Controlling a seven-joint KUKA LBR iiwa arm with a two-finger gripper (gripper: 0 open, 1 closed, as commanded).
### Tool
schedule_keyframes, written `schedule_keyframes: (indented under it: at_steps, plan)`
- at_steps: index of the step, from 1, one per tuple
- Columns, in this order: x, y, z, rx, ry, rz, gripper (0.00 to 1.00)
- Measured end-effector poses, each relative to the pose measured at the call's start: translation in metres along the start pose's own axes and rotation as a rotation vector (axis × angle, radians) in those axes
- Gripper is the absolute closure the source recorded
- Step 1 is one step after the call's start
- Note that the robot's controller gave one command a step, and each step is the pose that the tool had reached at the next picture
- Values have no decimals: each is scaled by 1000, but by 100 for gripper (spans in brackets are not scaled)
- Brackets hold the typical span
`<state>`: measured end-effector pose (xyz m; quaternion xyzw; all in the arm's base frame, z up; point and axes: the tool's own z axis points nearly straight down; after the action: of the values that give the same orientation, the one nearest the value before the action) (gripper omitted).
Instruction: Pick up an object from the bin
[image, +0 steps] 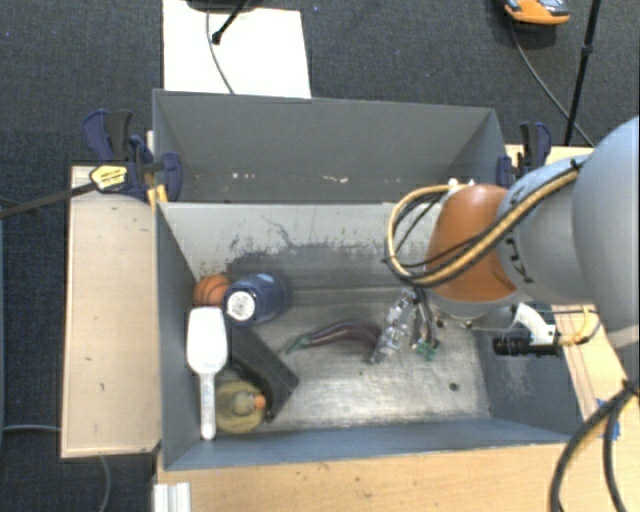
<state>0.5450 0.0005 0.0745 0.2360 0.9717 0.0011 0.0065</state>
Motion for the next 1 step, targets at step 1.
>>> schedule_keyframes:
  at_steps: [1]
  plan:
    - [0, 0, 0, 0, 0, -1, 100]
